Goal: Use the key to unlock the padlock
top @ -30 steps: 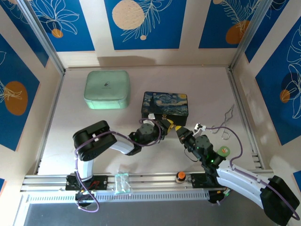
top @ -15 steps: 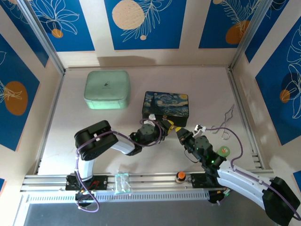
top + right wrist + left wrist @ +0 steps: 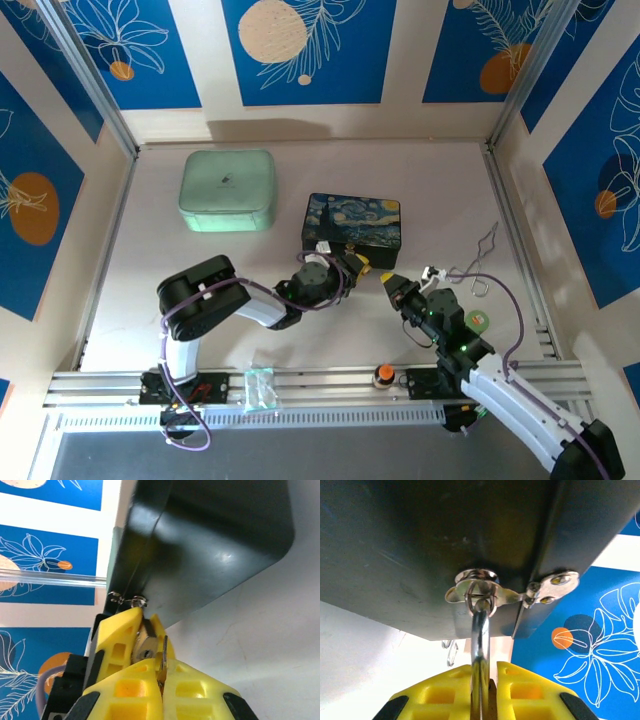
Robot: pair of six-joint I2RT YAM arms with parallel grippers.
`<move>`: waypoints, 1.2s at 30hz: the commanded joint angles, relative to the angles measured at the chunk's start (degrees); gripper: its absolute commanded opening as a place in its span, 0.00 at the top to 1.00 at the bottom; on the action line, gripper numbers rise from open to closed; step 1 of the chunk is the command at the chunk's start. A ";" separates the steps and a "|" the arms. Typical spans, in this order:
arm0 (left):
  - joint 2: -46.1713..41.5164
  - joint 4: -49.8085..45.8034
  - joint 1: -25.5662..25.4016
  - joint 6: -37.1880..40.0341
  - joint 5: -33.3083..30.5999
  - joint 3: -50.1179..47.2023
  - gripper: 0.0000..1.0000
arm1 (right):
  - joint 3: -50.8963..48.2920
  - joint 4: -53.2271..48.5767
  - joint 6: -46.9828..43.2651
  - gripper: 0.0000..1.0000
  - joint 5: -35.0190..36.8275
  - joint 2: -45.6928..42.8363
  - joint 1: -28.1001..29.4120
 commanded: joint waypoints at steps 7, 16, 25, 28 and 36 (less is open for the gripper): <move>2.04 11.41 1.49 2.24 1.92 -0.09 1.00 | 1.09 -4.44 -7.64 1.00 -25.14 4.34 -10.68; -0.11 11.04 2.99 3.55 1.19 -2.48 1.00 | 7.75 5.80 -8.79 1.00 -26.49 18.37 -11.07; 0.75 11.44 4.39 3.64 2.20 0.50 1.00 | 7.72 18.02 -4.75 1.00 -8.86 25.93 -0.67; -0.21 10.08 4.35 3.49 2.22 0.88 1.00 | 6.96 21.23 -4.50 1.00 -6.97 26.44 -0.02; -0.99 9.87 4.18 2.46 1.68 0.94 1.00 | 5.51 17.39 -5.63 1.00 -4.03 20.14 -1.19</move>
